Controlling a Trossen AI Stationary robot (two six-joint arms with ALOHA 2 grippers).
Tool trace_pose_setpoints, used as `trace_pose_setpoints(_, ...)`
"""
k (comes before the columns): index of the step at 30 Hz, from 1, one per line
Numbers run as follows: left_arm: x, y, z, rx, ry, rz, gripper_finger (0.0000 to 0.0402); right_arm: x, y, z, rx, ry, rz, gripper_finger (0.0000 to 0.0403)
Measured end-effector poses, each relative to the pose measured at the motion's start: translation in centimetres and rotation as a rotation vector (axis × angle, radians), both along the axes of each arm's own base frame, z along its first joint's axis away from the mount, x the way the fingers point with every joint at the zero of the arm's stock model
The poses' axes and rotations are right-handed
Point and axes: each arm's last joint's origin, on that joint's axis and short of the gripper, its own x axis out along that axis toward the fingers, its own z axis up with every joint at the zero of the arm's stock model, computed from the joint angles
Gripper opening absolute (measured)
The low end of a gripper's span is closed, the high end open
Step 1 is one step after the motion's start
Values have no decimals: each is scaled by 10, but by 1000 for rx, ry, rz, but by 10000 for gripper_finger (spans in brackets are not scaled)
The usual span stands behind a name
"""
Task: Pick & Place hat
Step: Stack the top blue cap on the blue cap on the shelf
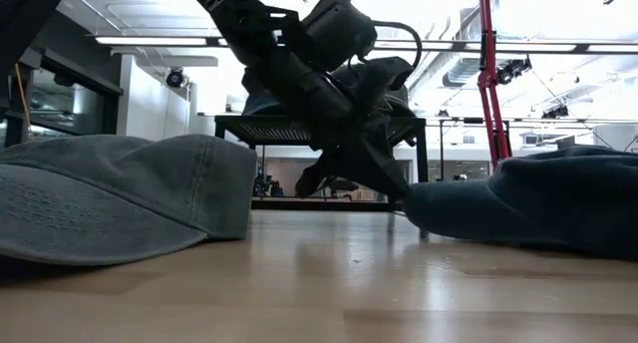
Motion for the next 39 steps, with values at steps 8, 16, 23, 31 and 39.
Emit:
trace_pose_setpoints(8,2,-5,5,-14,-18,-41,3,1,6,0,22,-2,32,204)
trace_pose_setpoints(16,11,-8,28,-25,-88,-75,2,1,8,0,18,-2,51,204)
trace_pose_setpoints(23,12,-9,29,-56,-104,-107,2,1,8,0,15,-1,49,204)
trace_pose_setpoints(31,16,-10,36,-85,-187,-154,4,1,8,0,13,-2,50,204)
trace_pose_setpoints(39,20,-11,44,-85,-283,-168,86,1,8,0,13,-2,50,204)
